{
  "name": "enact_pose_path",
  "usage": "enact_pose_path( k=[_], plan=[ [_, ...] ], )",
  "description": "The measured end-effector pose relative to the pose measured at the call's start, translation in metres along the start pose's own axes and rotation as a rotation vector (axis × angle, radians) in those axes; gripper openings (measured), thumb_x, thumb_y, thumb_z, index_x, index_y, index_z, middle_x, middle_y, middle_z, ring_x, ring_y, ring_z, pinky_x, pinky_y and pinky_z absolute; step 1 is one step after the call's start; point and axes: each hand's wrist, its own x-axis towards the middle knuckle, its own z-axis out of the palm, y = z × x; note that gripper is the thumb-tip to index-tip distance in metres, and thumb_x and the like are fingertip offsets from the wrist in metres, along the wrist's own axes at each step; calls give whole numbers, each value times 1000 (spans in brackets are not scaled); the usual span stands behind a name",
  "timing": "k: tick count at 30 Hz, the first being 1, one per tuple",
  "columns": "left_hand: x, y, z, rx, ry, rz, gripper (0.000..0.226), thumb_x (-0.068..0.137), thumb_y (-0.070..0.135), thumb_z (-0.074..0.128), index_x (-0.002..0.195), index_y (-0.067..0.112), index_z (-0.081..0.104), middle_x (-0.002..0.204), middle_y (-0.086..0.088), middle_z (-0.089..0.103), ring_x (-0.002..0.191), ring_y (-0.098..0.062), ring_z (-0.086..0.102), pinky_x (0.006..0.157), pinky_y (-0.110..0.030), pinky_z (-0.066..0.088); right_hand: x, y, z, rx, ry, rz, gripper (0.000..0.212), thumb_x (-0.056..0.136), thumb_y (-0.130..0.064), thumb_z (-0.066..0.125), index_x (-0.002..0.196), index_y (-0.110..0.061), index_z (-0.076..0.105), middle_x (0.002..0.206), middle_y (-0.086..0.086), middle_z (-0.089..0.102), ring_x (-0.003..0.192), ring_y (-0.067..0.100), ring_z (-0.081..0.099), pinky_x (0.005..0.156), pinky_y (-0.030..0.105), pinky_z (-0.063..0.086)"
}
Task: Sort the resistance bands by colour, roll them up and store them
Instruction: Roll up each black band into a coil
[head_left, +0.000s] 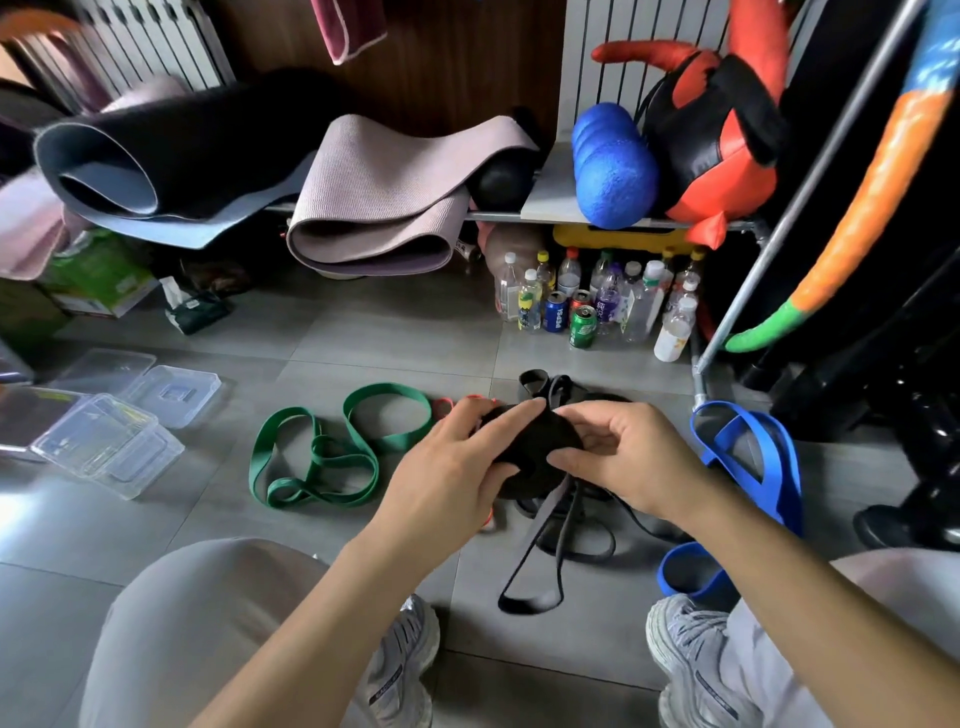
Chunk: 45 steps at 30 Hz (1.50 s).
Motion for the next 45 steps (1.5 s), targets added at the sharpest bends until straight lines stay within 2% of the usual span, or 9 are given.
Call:
enact_pose_path(
  k=[7, 11, 14, 17, 20, 24, 26, 35, 45],
  plan=[
    [7, 7, -5, -468, 184, -221, 62, 76, 14, 66, 120, 53, 44, 109, 19, 51, 101, 9, 47, 85, -8, 41, 3, -6, -9, 74, 69, -1, 30, 62, -27, 76, 88, -36, 64, 84, -18, 72, 85, 5, 69, 82, 21, 53],
    [9, 8, -4, -680, 220, -386, 68, 77, 4, 70, 105, 62, 48, 109, 24, 56, 106, -11, 58, 88, -39, 53, 3, -2, -9, 90, 71, 12, 31, 61, -22, 77, 87, -34, 64, 82, -21, 72, 83, 0, 68, 82, 16, 52],
    [10, 12, -3, -757, 213, -444, 68, 77, 0, 69, 100, 60, 48, 99, 31, 57, 98, -11, 61, 83, -42, 55, 3, 1, -8, 75, 113, 1, 34, 69, -7, 78, 84, -35, 64, 78, -22, 71, 80, 0, 68, 80, 15, 52],
    [9, 13, -4, -686, 123, -408, 59, 78, 2, 70, 105, 46, 41, 101, 21, 55, 95, -11, 60, 84, -37, 54, 1, 2, -6, 39, 123, -8, 37, 72, -2, 76, 85, -35, 66, 78, -19, 72, 78, 3, 69, 77, 16, 52],
    [7, 7, -8, -283, 40, -301, 54, 75, 19, 75, 114, 30, 39, 112, 9, 51, 105, -15, 52, 87, -27, 46, -1, 4, -4, -40, 73, -23, 36, 75, -1, 75, 89, -34, 67, 83, -13, 73, 79, 4, 70, 76, 18, 53],
    [2, 0, -1, 114, -50, 40, 72, 76, 23, 72, 135, 33, 31, 126, -1, 50, 109, -26, 53, 81, -39, 53, 0, 4, -2, -142, 9, -5, 33, 76, -6, 75, 93, -34, 68, 85, -11, 73, 77, 0, 68, 76, 16, 52],
    [1, 2, 3, 75, -43, 45, 64, 79, 21, 66, 133, 37, 36, 119, -2, 54, 100, -26, 58, 72, -40, 56, -1, 3, -3, -197, -1, -15, 31, 75, -10, 76, 97, -32, 70, 86, -12, 73, 79, -2, 67, 78, 17, 52],
    [5, 3, -4, -389, 129, -152, 51, 79, 17, 62, 122, 42, 49, 102, 14, 50, 96, 7, 47, 81, -6, 40, 2, -3, -7, 90, 3, -3, 34, 73, -4, 74, 91, -31, 66, 83, -17, 73, 82, 2, 68, 75, 16, 52],
    [7, 4, -7, -537, 110, -269, 56, 79, 12, 68, 110, 51, 45, 110, 13, 55, 102, 5, 50, 87, -14, 44, -2, -1, -3, 88, 53, 10, 35, 73, -1, 75, 85, -34, 66, 77, -20, 72, 77, -1, 68, 72, 12, 51]
  ],
)
